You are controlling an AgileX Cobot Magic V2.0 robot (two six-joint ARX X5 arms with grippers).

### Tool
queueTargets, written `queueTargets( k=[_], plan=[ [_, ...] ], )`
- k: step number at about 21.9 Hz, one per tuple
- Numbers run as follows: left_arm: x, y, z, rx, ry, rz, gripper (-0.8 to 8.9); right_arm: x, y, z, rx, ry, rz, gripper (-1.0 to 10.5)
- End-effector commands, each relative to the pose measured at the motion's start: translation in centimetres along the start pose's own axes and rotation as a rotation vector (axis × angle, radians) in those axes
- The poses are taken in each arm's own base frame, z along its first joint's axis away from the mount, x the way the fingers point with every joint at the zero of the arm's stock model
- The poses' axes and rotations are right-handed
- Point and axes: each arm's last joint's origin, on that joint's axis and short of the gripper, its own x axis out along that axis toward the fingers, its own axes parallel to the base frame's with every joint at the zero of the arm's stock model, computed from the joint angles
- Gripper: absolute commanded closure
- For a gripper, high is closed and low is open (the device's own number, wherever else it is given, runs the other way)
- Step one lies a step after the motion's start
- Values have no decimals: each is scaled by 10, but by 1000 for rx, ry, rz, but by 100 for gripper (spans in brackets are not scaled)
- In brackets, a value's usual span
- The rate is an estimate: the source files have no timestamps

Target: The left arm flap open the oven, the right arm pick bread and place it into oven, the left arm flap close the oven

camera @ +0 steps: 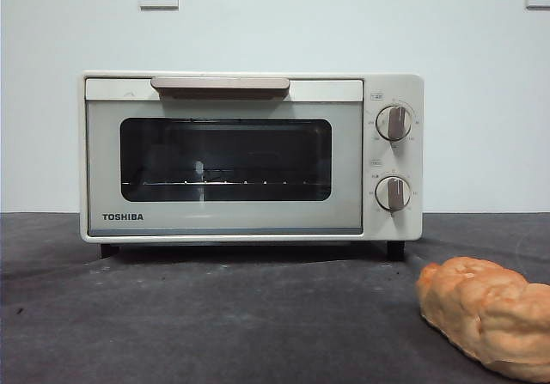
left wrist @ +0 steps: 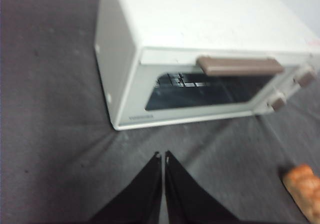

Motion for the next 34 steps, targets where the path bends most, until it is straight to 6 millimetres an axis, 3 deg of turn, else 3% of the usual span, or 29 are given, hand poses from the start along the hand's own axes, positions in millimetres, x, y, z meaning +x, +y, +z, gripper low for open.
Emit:
queueTargets(
  k=[1, 6, 11, 19, 26, 31, 34],
  plan=[
    [-1, -2, 3, 51, 29, -19, 797, 3, 0, 3, -39, 83, 12, 938],
    [-1, -3, 1, 63, 53, -26, 797, 8, -1, 1, -25, 131, 17, 915],
    [-1, -3, 1, 64, 53, -27, 797, 8, -1, 1, -14, 130, 16, 564],
    [-1, -3, 1, 63, 53, -27, 797, 17, 5, -3, 23, 200, 80, 565],
    [-1, -3, 1, 63, 54, -27, 796, 65, 11, -36, 81, 296, 189, 565],
    [-1, -3, 1, 63, 54, -27, 797, 102, 20, -72, 102, 351, 160, 543],
    [-1, -3, 1, 63, 54, -26, 797, 119, 28, -84, 44, 388, 61, 514]
  ],
)
